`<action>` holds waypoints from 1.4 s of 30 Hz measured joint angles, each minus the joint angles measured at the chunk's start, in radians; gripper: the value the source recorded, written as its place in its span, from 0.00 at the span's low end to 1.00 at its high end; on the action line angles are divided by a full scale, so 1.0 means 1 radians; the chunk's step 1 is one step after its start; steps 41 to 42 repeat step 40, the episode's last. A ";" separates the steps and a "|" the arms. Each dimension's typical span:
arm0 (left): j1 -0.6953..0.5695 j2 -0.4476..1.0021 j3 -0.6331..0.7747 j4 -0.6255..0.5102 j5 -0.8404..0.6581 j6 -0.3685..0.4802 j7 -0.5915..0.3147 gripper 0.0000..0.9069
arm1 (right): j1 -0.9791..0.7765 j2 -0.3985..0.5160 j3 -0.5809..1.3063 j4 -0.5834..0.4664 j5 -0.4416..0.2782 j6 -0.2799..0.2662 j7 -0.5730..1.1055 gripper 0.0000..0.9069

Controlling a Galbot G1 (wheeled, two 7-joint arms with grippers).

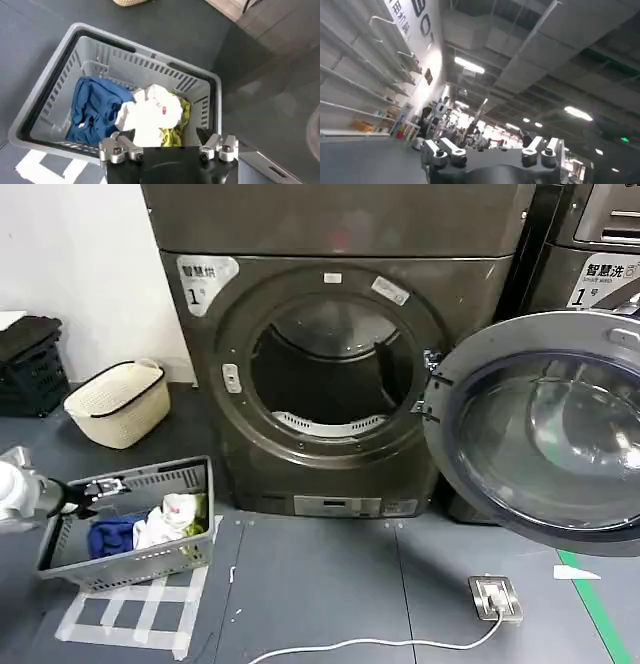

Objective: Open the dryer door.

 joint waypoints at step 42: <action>-0.018 -0.021 0.025 0.023 0.122 0.000 0.047 1.00 | 0.003 0.009 -0.007 0.003 -0.026 0.018 -0.019 1.00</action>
